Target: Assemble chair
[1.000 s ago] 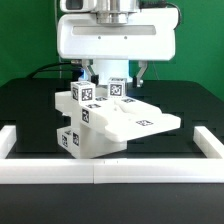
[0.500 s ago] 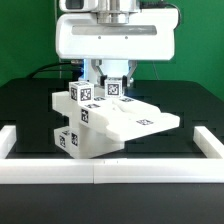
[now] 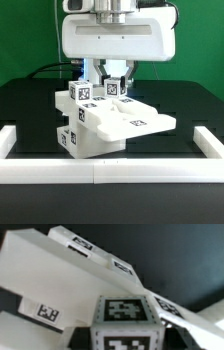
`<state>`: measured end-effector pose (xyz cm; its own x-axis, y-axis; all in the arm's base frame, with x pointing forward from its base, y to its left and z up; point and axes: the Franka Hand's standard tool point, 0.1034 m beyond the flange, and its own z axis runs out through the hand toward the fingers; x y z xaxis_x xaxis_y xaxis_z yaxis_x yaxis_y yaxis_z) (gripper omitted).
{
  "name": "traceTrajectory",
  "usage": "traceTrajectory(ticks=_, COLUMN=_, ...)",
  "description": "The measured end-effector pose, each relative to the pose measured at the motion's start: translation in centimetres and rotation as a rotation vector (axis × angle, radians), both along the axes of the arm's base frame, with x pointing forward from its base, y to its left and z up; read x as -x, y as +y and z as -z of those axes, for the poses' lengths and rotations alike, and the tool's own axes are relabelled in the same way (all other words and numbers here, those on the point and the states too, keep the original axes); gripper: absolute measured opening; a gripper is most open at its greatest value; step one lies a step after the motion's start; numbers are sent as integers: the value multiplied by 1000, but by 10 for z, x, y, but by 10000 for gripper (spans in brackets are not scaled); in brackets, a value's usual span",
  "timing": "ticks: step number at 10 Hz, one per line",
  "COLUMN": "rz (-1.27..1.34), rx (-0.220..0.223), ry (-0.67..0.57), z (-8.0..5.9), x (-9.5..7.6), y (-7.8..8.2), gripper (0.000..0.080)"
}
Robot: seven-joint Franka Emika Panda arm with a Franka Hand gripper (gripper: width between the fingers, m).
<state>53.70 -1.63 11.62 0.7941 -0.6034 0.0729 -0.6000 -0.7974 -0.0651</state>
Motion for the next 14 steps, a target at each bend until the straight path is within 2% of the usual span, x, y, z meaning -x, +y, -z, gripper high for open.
traceTrajectory(ticks=5, rz=342, rx=-33, ry=-3, z=0, x=-1, y=1, gripper=288)
traceTrajectory(ticks=14, rz=994, rx=-128, ry=4, z=0, x=-2, y=2, gripper=288)
